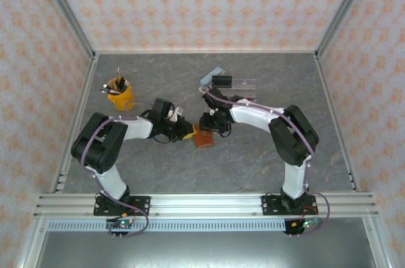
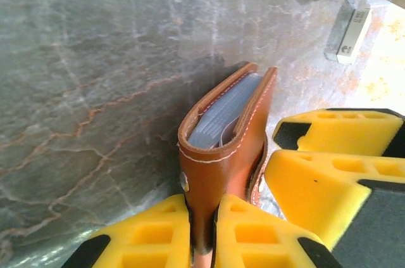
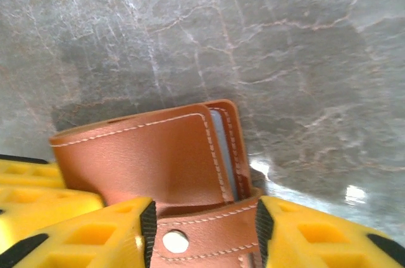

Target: Take the credit cards out of the card holder

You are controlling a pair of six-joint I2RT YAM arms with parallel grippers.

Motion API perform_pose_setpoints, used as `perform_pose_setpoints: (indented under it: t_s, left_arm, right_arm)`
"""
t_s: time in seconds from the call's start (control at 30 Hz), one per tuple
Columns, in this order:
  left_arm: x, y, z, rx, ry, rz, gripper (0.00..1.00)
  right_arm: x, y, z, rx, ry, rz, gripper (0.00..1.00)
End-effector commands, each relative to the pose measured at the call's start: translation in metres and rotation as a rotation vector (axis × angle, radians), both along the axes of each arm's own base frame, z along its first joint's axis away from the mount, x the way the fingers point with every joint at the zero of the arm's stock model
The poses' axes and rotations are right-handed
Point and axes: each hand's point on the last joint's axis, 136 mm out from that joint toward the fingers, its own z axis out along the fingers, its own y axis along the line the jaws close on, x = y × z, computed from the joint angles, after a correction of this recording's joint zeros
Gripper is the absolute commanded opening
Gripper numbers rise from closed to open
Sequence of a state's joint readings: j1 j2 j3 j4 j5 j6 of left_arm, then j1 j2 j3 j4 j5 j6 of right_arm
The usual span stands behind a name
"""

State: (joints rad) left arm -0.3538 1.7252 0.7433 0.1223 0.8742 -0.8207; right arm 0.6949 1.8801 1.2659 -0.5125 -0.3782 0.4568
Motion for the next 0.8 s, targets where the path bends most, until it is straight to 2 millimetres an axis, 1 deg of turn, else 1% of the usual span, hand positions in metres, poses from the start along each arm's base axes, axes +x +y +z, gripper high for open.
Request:
perform_pose_setpoints:
  t_s: [0.0,0.17,0.3,0.47,0.7,0.73,0.77]
  left_arm:
    - [0.002,-0.001,0.011,0.011,-0.049,-0.015,0.08]
    - [0.005,-0.002,0.016,0.007,-0.054,-0.013,0.04]
    - [0.004,-0.002,0.014,0.01,-0.046,-0.011,0.01]
    - [0.003,-0.001,0.012,0.019,-0.039,-0.011,0.0]
    - [0.002,0.0,0.015,0.02,-0.041,-0.012,0.0]
    - [0.003,0.0,0.015,0.02,-0.042,-0.011,0.0]
    - [0.002,0.0,0.015,0.021,-0.042,-0.012,0.0]
  right_arm:
    - [0.003,-0.014,0.024,-0.07,-0.09,0.056,0.51]
    - [-0.007,-0.001,0.026,-0.067,-0.093,0.119,0.56]
    - [-0.007,0.005,0.023,-0.1,-0.096,0.137,0.57]
    - [-0.007,0.007,0.013,-0.135,-0.081,0.139,0.54]
    - [-0.007,0.011,0.008,-0.147,-0.071,0.146,0.52]
    - [-0.008,0.011,0.007,-0.15,-0.066,0.151,0.5]
    - [-0.008,0.011,0.005,-0.155,-0.059,0.151,0.49]
